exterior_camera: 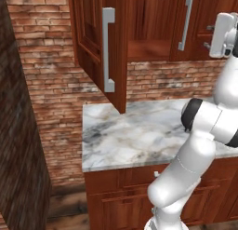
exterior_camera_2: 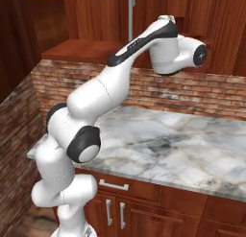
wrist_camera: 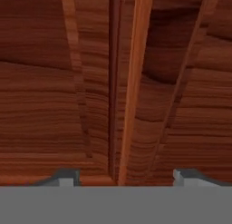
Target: Close all open cabinet doors.
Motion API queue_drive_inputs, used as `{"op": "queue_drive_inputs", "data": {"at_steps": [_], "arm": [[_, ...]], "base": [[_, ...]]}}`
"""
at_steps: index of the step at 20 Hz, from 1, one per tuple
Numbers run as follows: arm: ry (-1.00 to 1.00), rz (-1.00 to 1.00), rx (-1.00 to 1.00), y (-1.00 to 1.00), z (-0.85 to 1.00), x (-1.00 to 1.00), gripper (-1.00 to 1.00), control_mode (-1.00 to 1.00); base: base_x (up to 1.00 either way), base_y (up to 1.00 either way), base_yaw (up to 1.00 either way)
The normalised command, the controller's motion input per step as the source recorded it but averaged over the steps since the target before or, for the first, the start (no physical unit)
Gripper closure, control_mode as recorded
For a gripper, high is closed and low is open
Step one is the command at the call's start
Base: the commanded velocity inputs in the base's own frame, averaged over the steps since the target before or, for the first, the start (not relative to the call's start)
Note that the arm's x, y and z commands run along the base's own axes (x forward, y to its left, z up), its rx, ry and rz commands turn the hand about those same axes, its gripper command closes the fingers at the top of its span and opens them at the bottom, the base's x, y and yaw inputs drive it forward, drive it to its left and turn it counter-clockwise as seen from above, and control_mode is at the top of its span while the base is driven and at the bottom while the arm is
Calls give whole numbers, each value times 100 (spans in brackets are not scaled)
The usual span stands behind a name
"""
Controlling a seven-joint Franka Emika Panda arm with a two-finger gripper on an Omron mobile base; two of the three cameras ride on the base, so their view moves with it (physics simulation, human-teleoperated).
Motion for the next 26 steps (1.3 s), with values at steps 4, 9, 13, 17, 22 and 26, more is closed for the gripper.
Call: {"op": "queue_drive_inputs", "data": {"at_steps": [4, 9, 13, 17, 22, 26], "arm": [[1, 0, -12, 9, -33, -22, -100, -100], [-5, 3, -18, 33, -50, -59, -100, -100], [-14, 6, -23, 61, -52, -68, -100, -100], [-10, 7, -25, 85, -43, -41, -100, -100], [-12, 7, -29, 97, -26, -26, -100, -100], [-38, 7, -39, 89, -4, -57, -100, -100]], "base": [[0, 0, 0], [0, 0, 0], [0, 0, 0], [0, 0, 0], [0, 0, 0], [0, 0, 0]]}}
